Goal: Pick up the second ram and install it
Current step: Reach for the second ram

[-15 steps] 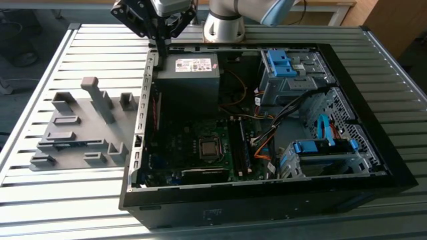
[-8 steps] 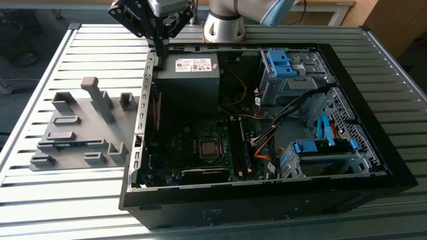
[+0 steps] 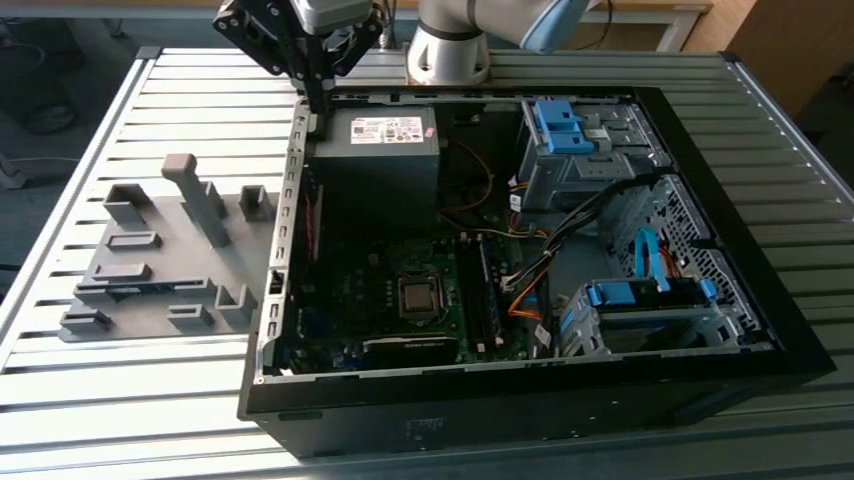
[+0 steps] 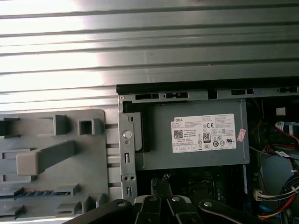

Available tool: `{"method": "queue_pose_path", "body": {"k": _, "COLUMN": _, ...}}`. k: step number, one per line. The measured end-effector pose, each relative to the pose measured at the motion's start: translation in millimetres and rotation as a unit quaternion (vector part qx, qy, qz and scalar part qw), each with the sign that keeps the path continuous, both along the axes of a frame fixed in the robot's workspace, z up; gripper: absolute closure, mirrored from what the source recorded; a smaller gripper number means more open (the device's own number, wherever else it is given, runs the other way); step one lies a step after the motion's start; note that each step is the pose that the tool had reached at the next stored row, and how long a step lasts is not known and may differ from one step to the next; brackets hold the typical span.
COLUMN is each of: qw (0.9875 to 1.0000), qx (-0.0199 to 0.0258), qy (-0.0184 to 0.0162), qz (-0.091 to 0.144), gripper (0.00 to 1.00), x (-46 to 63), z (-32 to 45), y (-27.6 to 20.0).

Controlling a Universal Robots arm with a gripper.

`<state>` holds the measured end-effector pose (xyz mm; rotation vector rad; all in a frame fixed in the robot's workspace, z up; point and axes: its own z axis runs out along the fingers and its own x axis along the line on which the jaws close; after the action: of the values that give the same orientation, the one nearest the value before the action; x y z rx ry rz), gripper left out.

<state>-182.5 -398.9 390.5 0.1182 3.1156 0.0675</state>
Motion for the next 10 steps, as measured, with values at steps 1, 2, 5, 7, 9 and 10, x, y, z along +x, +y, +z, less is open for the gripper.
{"method": "queue_pose_path", "body": {"k": 1, "qw": 1.0, "qx": 0.0, "qy": 0.0, "qz": 0.0, "gripper": 0.89, "x": -0.3, "z": 0.0, "y": 0.0}}
{"method": "queue_pose_path", "body": {"k": 2, "qw": 1.0, "qx": 0.0, "qy": 0.0001, "qz": 0.0, "gripper": 0.89, "x": -0.6, "z": -0.1, "y": 0.0}}
{"method": "queue_pose_path", "body": {"k": 5, "qw": 1.0, "qx": 0.0, "qy": 0.0001, "qz": 0.0, "gripper": 0.89, "x": -1.5, "z": -0.2, "y": 0.0}}
{"method": "queue_pose_path", "body": {"k": 7, "qw": 1.0, "qx": 0.0, "qy": 0.0002, "qz": 0.0, "gripper": 0.89, "x": -2.2, "z": -0.3, "y": 0.0}}
{"method": "queue_pose_path", "body": {"k": 9, "qw": 1.0, "qx": 0.0, "qy": 0.0002, "qz": 0.0, "gripper": 0.89, "x": -2.9, "z": -0.3, "y": 0.0}}
{"method": "queue_pose_path", "body": {"k": 10, "qw": 1.0, "qx": 0.0, "qy": 0.0003, "qz": 0.0, "gripper": 0.89, "x": -3.3, "z": -0.4, "y": 0.0}}
